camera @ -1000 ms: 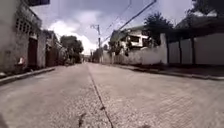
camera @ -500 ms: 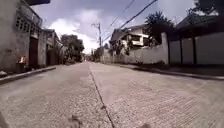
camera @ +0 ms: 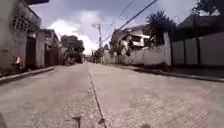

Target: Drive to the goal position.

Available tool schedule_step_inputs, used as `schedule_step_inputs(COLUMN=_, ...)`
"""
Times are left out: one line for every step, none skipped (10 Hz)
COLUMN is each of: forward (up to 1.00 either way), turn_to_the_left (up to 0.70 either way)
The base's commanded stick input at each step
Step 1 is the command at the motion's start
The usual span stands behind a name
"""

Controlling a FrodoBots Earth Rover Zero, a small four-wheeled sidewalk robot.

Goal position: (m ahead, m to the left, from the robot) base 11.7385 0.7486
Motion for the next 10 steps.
schedule_step_inputs(forward=0.85, turn_to_the_left=0.01)
schedule_step_inputs(forward=0.85, turn_to_the_left=0.01)
schedule_step_inputs(forward=0.85, turn_to_the_left=0.01)
schedule_step_inputs(forward=0.85, turn_to_the_left=0.01)
schedule_step_inputs(forward=0.85, turn_to_the_left=0.01)
schedule_step_inputs(forward=0.85, turn_to_the_left=0.01)
schedule_step_inputs(forward=0.85, turn_to_the_left=0.01)
schedule_step_inputs(forward=0.85, turn_to_the_left=0.01)
schedule_step_inputs(forward=0.85, turn_to_the_left=0.01)
schedule_step_inputs(forward=0.85, turn_to_the_left=0.01)
